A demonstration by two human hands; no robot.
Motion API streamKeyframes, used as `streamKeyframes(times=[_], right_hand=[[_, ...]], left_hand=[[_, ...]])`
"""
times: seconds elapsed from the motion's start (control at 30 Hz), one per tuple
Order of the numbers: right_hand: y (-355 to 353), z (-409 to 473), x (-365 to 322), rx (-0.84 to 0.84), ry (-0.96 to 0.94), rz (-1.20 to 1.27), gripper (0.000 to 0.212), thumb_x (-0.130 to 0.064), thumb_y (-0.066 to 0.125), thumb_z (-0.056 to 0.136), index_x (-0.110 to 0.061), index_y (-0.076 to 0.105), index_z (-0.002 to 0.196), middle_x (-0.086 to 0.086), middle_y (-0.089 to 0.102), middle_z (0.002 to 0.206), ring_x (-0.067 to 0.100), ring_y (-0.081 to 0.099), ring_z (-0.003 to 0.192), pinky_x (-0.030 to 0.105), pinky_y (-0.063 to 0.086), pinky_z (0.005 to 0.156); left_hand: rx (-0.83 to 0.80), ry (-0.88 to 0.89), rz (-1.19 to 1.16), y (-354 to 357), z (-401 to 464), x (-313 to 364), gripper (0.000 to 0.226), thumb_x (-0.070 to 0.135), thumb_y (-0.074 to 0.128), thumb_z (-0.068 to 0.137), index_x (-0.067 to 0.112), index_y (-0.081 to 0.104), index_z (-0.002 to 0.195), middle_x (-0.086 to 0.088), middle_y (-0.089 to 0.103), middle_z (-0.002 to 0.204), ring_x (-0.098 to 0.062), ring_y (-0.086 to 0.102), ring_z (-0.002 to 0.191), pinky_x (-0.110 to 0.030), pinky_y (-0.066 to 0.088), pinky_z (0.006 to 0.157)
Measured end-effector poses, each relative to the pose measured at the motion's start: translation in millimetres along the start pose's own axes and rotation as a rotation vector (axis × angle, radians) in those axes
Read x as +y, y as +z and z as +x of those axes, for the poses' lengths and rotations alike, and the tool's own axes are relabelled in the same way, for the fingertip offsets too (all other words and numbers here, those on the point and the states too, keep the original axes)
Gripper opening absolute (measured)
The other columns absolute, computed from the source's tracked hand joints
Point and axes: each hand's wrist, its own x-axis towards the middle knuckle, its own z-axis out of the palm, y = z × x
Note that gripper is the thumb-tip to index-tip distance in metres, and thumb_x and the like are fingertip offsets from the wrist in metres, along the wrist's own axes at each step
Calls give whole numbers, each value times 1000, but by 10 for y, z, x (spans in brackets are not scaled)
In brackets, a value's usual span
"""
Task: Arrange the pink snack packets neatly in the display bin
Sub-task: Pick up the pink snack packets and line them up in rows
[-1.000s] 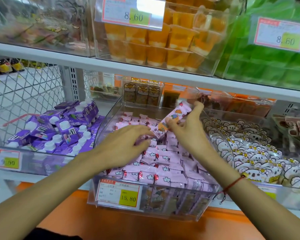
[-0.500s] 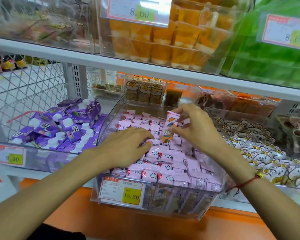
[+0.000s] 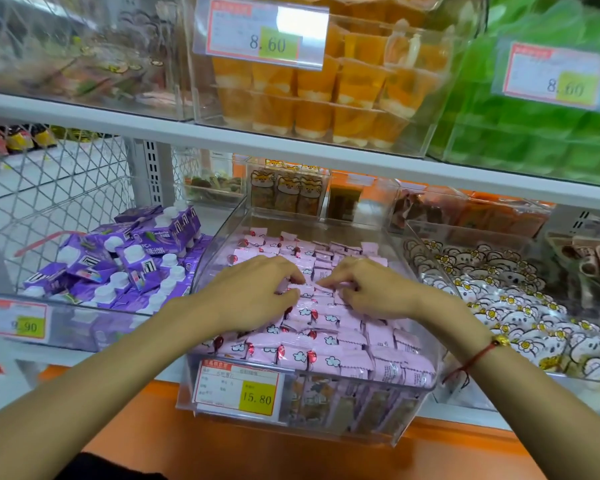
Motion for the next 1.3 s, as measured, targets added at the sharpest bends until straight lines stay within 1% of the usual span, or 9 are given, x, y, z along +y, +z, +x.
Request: streamKeyframes(times=[0.07, 0.23, 0.3, 0.37, 0.63, 0.9, 1.07, 1.17, 1.3], right_hand=[[-39, 10, 10, 30, 0, 44, 42, -4, 45, 91, -22, 60, 126, 2, 56, 128, 12, 50, 104, 21, 39, 92], [-172, 96, 86, 370, 76, 110, 23, -15, 57, 91, -28, 68, 107, -6, 66, 100, 11, 59, 88, 32, 51, 83], [-193, 178, 63, 351, 79, 82, 20, -19, 60, 91, -25, 68, 108, -4, 67, 104, 12, 60, 90, 36, 52, 85], [-178, 282, 24, 287, 81, 8, 24, -25, 62, 89, -23, 67, 113, -3, 66, 108, 15, 60, 94, 33, 51, 86], [-124, 460, -26, 171, 50, -49, 19, -25, 71, 82, -16, 72, 98, -1, 68, 96, 10, 54, 80, 11, 33, 57], [-97, 455, 0, 181, 13, -139, 21, -30, 62, 89, -13, 59, 100, 1, 59, 88, 20, 54, 83, 29, 39, 62], [-123, 340, -36, 434, -56, 55, 24, -21, 54, 94, -12, 54, 116, 6, 60, 113, 19, 57, 97, 37, 49, 86], [-207, 232, -93, 643, -26, 289, 21, -17, 51, 95, -18, 50, 116, 3, 56, 115, 19, 59, 94, 37, 53, 84], [-186, 59, -160, 950, 5, 389, 15, -18, 50, 95, -19, 52, 110, 2, 55, 108, -6, 51, 91, 7, 41, 73]], left_hand=[[-11, 18, 30, -30, 78, 29, 32, 35, 46, 96, 29, 53, 127, 6, 52, 133, -15, 48, 114, -35, 43, 90], [1, 63, 31, -26, 185, 31, 31, 30, 41, 99, 24, 57, 125, 3, 55, 130, -20, 50, 119, -36, 46, 88], [7, 79, 60, 46, 165, 0, 33, 32, 37, 100, 27, 57, 125, 5, 58, 126, -20, 52, 115, -31, 45, 79], [9, 76, 79, 99, 134, -30, 36, 37, 33, 101, 32, 53, 131, 8, 57, 131, -17, 48, 120, -32, 45, 89], [113, 141, 79, 147, 147, -44, 35, 41, 37, 99, 32, 46, 132, 10, 52, 123, -13, 45, 113, -25, 33, 83], [-110, 99, 148, 100, 162, -62, 41, 44, 24, 102, 38, 39, 140, -2, 37, 149, -20, 31, 137, -37, 29, 107], [-122, 98, 175, 105, 164, -59, 43, 43, 22, 102, 36, 40, 140, -3, 41, 146, -22, 33, 135, -38, 30, 106], [-87, 91, 165, 132, 167, -70, 42, 43, 23, 102, 36, 39, 140, -1, 38, 149, -21, 30, 137, -35, 26, 107], [59, 104, 122, 148, 88, -42, 41, 39, 27, 102, 35, 42, 140, 4, 40, 148, -13, 27, 137, -24, 19, 106]])
